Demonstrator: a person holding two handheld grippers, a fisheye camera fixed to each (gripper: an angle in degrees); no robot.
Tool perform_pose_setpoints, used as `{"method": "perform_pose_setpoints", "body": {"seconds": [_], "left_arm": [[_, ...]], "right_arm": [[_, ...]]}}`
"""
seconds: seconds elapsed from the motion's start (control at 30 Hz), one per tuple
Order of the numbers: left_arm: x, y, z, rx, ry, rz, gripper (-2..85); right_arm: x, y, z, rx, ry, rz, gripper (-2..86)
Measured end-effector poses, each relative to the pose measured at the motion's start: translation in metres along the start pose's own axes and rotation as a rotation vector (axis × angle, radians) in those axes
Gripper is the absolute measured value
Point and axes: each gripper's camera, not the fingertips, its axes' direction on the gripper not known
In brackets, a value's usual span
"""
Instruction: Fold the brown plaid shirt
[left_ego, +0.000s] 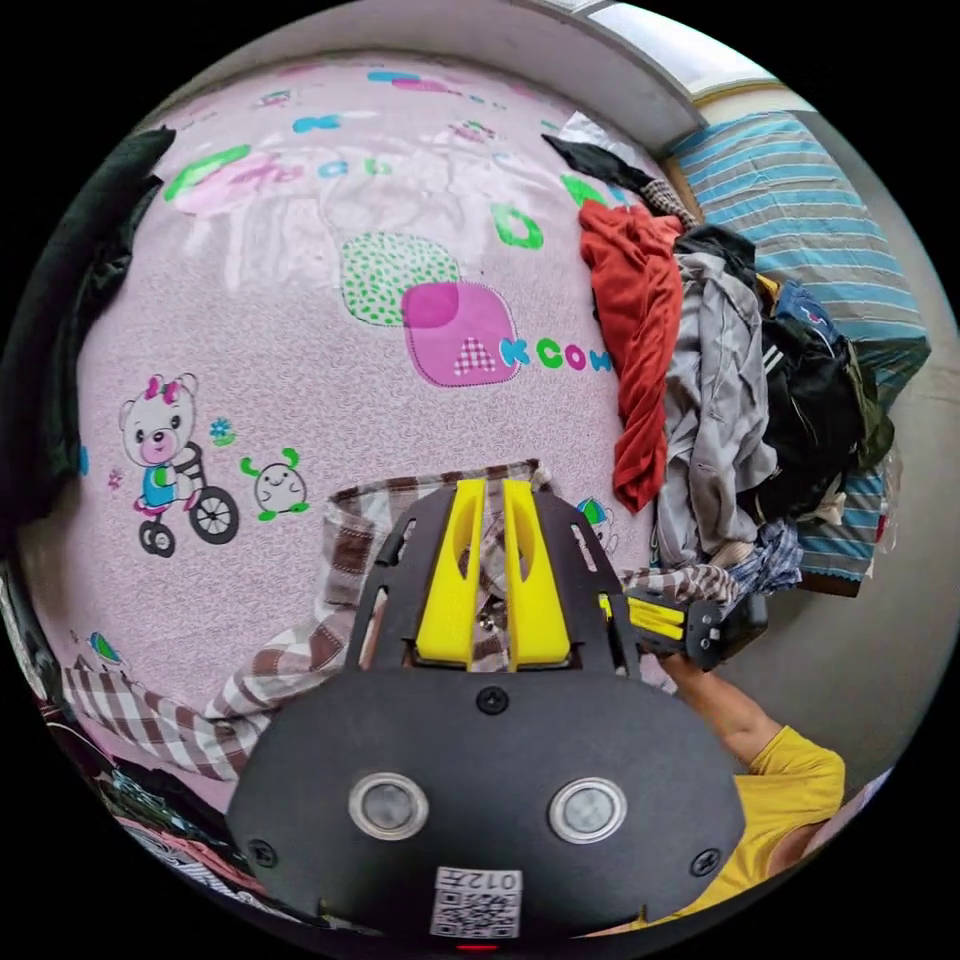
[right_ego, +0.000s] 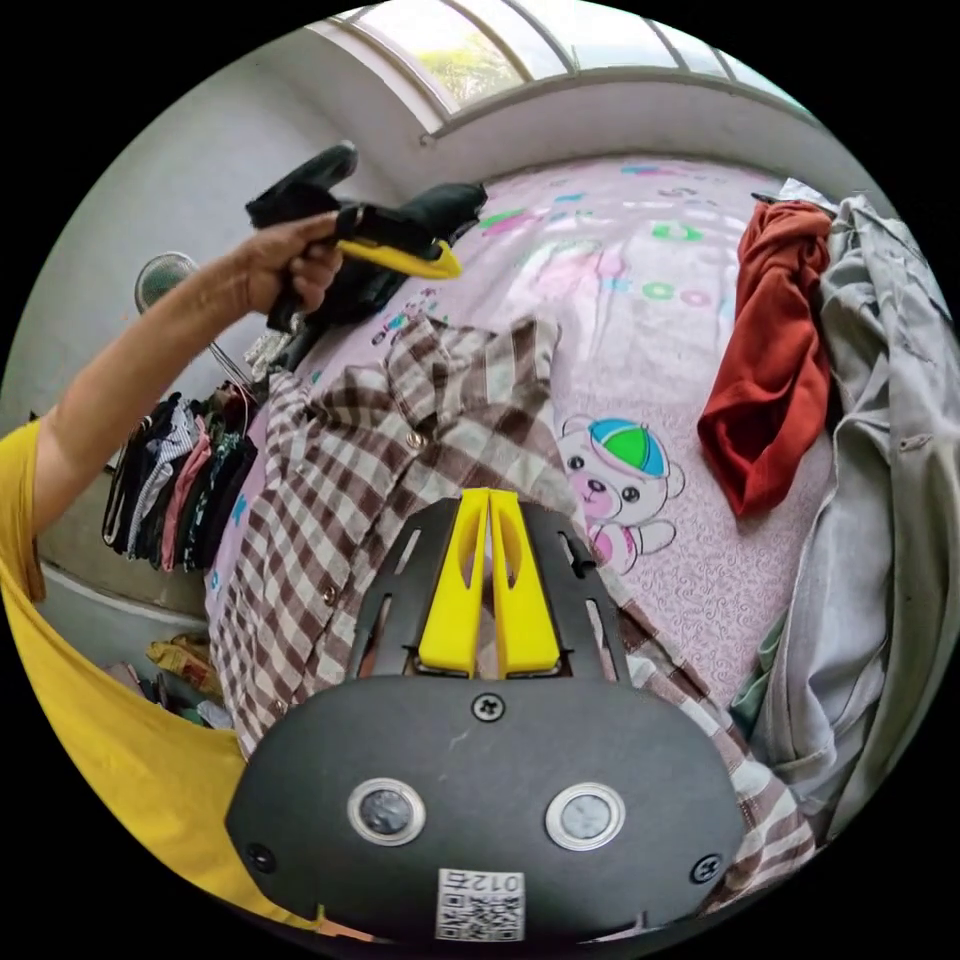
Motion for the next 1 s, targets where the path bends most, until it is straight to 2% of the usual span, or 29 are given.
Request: {"method": "perform_pose_setpoints", "body": {"seconds": [0.17,0.3,0.4,0.57,0.67,0.77,0.87,0.93,1.0], "left_arm": [[-0.02,0.058,0.008,0.005,-0.216,-0.046,0.4],[-0.04,0.07,0.045,-0.077,-0.144,-0.078,0.5],[-0.039,0.066,0.062,-0.1,-0.203,-0.063,0.5],[-0.041,0.07,0.056,-0.073,-0.2,-0.033,0.6],[-0.039,0.093,0.031,0.002,-0.151,-0.056,0.6],[-0.022,0.125,0.021,0.026,-0.059,-0.016,0.7],[0.002,0.145,0.042,-0.038,-0.02,0.046,1.3],[0.021,0.15,0.065,-0.098,-0.055,0.082,2.3],[0.033,0.151,0.069,-0.077,-0.11,0.102,2.8]], "right_arm": [[0.008,-0.058,0.017,0.041,0.055,0.097,0.7],[0.012,-0.089,0.051,-0.063,0.062,0.14,0.6],[0.006,-0.105,0.074,-0.143,0.134,0.1,0.3],[0.007,-0.11,0.07,-0.145,0.146,0.084,0.1],[-0.009,-0.097,0.047,-0.084,0.113,0.011,0.2],[-0.025,-0.08,0.045,-0.137,0.061,-0.029,0.3],[-0.032,-0.066,0.057,-0.168,0.058,-0.023,0.4],[-0.03,-0.066,0.071,-0.206,0.053,0.018,0.4],[-0.03,-0.069,0.085,-0.224,0.06,0.032,0.4]]}}
